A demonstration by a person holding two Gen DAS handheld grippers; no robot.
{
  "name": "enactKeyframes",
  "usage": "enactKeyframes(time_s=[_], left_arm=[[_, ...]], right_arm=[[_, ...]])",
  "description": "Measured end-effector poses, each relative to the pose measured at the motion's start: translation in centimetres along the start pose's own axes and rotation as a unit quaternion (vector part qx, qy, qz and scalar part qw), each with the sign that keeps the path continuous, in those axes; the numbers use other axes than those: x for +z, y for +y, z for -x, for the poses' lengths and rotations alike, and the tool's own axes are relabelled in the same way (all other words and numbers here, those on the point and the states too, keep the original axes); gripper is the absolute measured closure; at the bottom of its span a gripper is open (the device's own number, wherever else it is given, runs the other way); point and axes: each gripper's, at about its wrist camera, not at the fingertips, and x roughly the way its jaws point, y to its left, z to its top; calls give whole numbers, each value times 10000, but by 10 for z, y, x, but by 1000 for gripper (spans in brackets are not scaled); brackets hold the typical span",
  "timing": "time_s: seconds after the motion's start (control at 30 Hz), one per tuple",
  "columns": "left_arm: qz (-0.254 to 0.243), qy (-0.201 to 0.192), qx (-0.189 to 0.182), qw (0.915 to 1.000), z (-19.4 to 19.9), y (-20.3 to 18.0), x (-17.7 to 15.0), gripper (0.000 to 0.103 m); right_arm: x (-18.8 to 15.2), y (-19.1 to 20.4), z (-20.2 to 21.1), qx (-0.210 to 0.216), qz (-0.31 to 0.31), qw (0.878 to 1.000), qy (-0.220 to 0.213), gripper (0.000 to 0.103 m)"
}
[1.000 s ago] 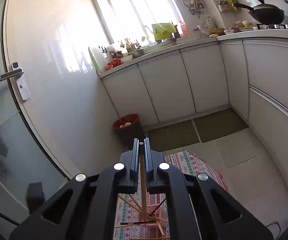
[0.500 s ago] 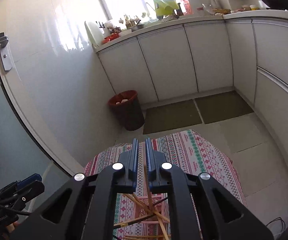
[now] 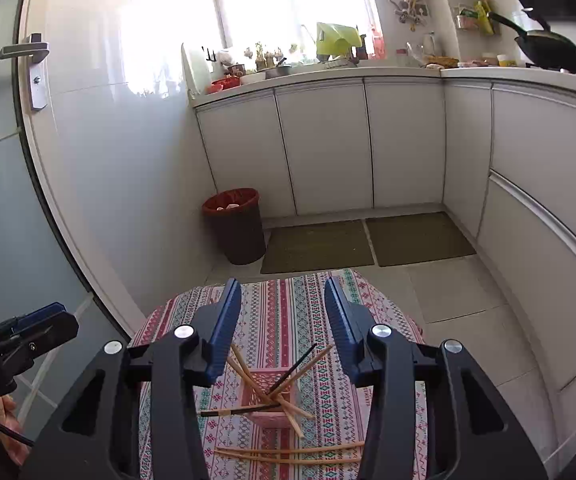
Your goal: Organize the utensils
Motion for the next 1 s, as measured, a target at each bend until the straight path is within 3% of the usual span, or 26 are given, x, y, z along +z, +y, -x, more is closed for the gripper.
enactKeyframes(time_s=[0.13, 0.3, 0.43, 0.6, 0.7, 0.83, 0.93, 1.0], left_arm=[[16, 69, 0, 10000, 7, -6, -14, 24], [189, 200, 38, 9996, 12, -7, -36, 12], [461, 474, -18, 9978, 10, 0, -54, 7], [762, 878, 156, 9931, -5, 21, -86, 7], [1200, 1314, 284, 9836, -27, 42, -116, 7], [1891, 1898, 364, 9628, -64, 66, -158, 7], [2230, 2303, 573, 9455, -95, 76, -187, 7], [2166, 2401, 765, 9432, -113, 73, -202, 7]], right_arm=[[-18, -4, 24, -121, -77, 9998, -108, 27], [-40, -15, 43, -217, -262, 9993, -134, 8], [-60, -29, 47, 29, -466, 9989, 28, 6], [-113, -51, 43, -88, -727, 9964, 426, 6], [-153, -67, 28, -254, -839, 9923, 871, 6], [-201, -88, 8, -374, -1200, 9825, 1372, 6], [-219, -99, 1, -447, -1338, 9798, 1417, 6], [-223, -106, 1, -486, -1365, 9802, 1352, 6]])
